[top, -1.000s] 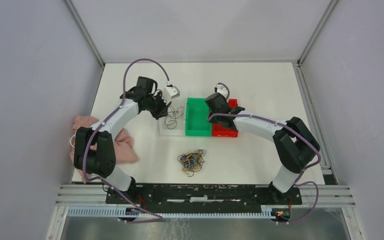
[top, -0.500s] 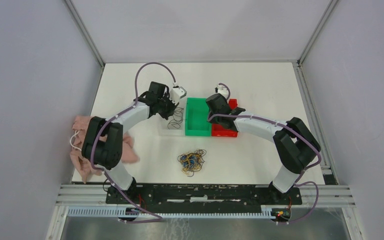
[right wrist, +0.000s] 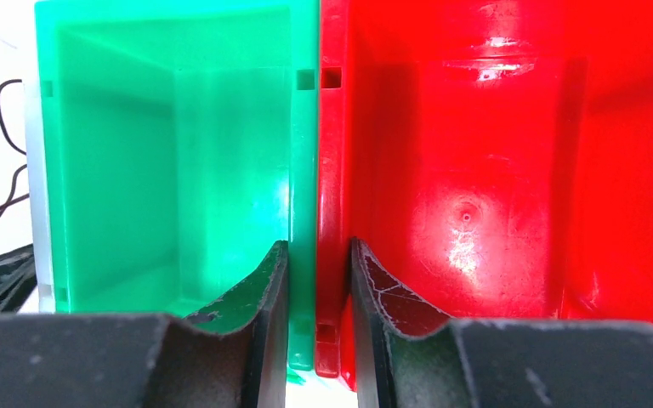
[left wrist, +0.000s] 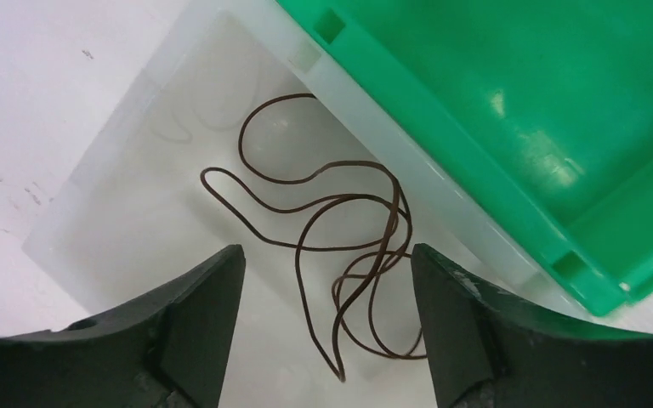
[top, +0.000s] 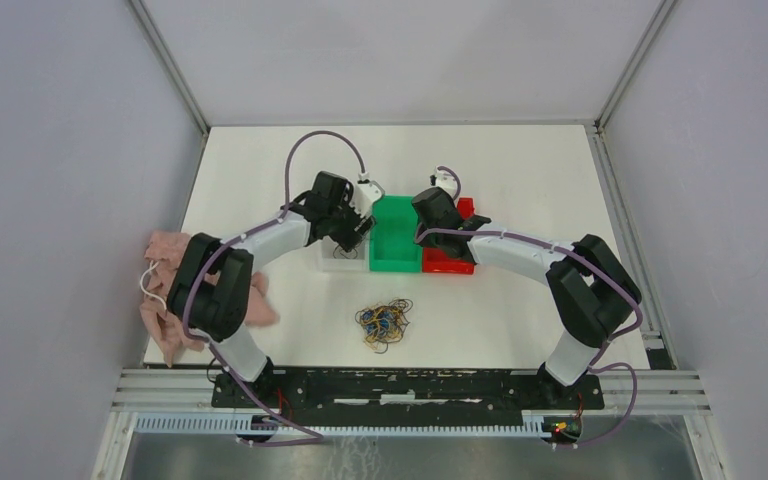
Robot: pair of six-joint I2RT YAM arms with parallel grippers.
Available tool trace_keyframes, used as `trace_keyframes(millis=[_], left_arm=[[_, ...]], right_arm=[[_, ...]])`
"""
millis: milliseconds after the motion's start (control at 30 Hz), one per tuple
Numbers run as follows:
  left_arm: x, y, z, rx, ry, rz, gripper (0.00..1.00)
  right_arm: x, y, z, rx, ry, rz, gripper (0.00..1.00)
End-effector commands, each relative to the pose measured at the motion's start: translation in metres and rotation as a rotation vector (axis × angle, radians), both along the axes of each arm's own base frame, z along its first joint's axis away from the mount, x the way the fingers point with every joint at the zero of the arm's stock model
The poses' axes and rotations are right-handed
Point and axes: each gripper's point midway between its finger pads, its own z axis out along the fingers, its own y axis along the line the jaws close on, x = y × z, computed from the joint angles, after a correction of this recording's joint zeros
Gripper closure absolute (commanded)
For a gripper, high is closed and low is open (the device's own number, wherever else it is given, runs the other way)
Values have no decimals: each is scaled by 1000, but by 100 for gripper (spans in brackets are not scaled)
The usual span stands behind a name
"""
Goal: Untangle the cables
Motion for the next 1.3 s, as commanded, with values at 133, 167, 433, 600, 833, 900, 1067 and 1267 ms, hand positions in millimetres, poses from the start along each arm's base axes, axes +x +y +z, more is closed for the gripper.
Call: trace_keyframes(millis=[133, 167, 433, 600, 833, 900, 1067, 1267], left_arm=[[0, -28, 124, -177, -104, -97, 6], [-3, -28, 131, -183, -101, -107, 3], [-56, -22, 144, -222, 11, -185, 1], [-97, 3, 94, -153, 90, -185, 1], [-115, 27, 56, -76, 78, -156, 5], [-119, 28, 53, -74, 70, -166, 6], [-113, 41, 32, -14, 16, -143, 7], [-91, 55, 14, 58, -58, -87, 7]], right_arm=[[-13, 7, 6, 77, 43, 0, 100], [-12, 7, 9, 78, 37, -2, 99], [-15, -1, 49, 94, -55, 27, 62], [-33, 1, 67, 125, -80, 130, 49], [-52, 3, 61, 117, -47, 201, 48], [-60, 2, 53, 86, -27, 213, 50], [-64, -8, 22, -13, 49, 198, 57], [-55, -8, 5, -109, 91, 216, 63]])
